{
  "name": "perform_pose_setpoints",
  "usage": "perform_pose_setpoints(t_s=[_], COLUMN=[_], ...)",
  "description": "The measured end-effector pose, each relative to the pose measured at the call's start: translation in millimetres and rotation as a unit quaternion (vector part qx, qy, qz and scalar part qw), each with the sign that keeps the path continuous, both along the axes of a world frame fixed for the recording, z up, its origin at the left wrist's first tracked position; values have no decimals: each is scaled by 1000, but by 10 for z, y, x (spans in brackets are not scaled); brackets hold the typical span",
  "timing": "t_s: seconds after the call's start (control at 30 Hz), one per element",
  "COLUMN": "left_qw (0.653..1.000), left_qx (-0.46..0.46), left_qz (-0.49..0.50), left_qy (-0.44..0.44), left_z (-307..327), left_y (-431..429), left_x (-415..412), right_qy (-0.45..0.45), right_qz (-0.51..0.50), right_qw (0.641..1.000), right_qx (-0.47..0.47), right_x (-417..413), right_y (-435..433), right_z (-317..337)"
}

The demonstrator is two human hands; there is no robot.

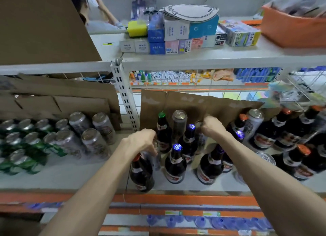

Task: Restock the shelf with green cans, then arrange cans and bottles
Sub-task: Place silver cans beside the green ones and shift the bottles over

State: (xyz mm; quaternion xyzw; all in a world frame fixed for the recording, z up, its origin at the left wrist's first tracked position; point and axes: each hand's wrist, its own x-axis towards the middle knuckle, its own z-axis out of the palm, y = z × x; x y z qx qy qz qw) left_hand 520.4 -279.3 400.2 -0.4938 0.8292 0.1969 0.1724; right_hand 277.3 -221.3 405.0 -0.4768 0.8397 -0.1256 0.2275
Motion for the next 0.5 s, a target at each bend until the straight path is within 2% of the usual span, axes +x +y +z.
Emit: perform_pose_setpoints(t_s=[0.27, 0.5], left_qw=[999, 997], left_qx=[0, -59], left_qz=[7, 6], left_qy=[35, 47], left_z=[-19, 196], left_y=[-51, -108], left_x=[11, 83], right_qy=[31, 57], right_qz=[19, 36], right_qw=[999, 997], right_qx=[8, -39], right_x=[26, 57], right_y=[13, 81], right_z=[30, 368])
